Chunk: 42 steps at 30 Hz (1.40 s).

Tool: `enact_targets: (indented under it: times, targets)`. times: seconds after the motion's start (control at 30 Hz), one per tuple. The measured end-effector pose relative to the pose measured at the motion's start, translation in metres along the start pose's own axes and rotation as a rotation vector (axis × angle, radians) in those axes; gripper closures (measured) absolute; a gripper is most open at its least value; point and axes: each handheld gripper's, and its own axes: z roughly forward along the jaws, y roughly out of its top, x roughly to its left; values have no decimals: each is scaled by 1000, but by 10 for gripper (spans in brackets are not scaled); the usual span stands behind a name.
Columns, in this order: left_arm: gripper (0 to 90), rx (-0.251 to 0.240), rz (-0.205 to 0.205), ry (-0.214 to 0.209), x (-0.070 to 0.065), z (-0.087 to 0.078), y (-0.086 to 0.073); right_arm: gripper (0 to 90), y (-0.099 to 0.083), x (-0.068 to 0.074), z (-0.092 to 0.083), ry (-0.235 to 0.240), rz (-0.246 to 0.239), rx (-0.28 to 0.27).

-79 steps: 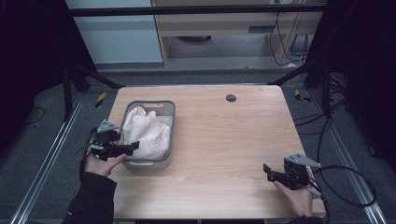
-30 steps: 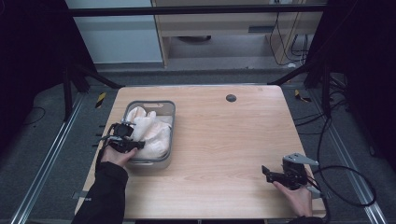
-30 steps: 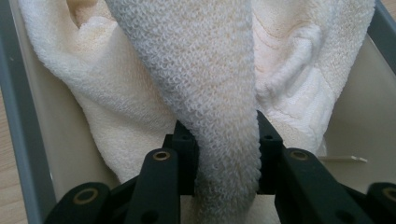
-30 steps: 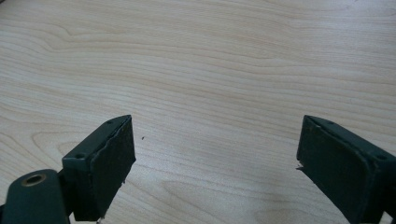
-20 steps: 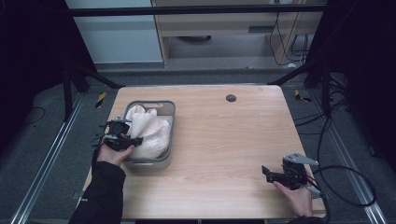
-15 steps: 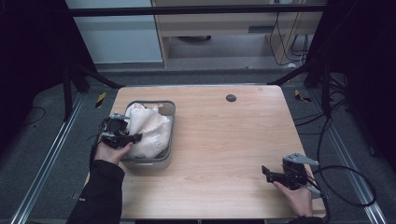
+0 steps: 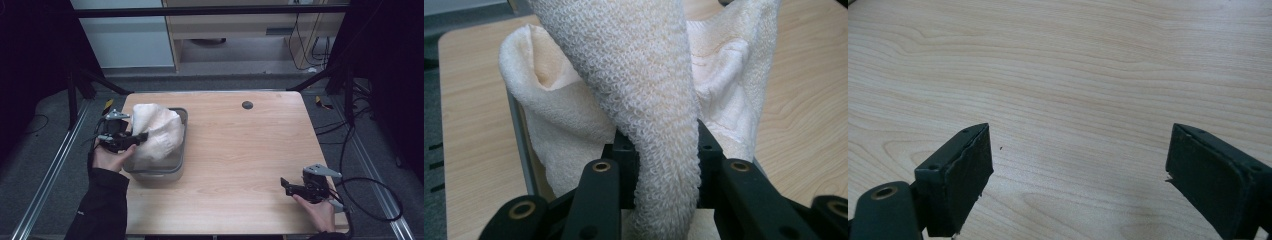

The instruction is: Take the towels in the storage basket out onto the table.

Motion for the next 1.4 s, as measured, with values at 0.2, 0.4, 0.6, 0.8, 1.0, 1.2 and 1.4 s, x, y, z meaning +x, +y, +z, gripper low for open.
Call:
enact_targets:
  times: [0.2, 0.4, 0.6, 0.8, 1.0, 1.2, 1.4]
  targets:
    - [710, -37, 10, 7, -3, -16, 9, 112, -1, -2, 0, -1, -2, 0]
    - [710, -72, 20, -7, -9, -31, 16, 111, -1, -2, 0, -4, -9, -6]
    - [708, -94, 40, -23, -17, -41, 24, 111, -1, -3, -1, -10, -10, -9]
    - [708, -109, 62, -33, -27, -46, 33, 111, 0, -3, -1, -13, -8, -10]
    - [707, -123, 80, -48, -36, -53, 42, 111, 0, -3, -2, -10, -3, -12]
    - [707, -131, 107, -67, -49, -54, 46, 110, 0, -3, -2, -16, -11, -19]
    - [706, -133, 134, -103, -65, -49, 50, 110, 0, -3, -3, -11, -2, -19]
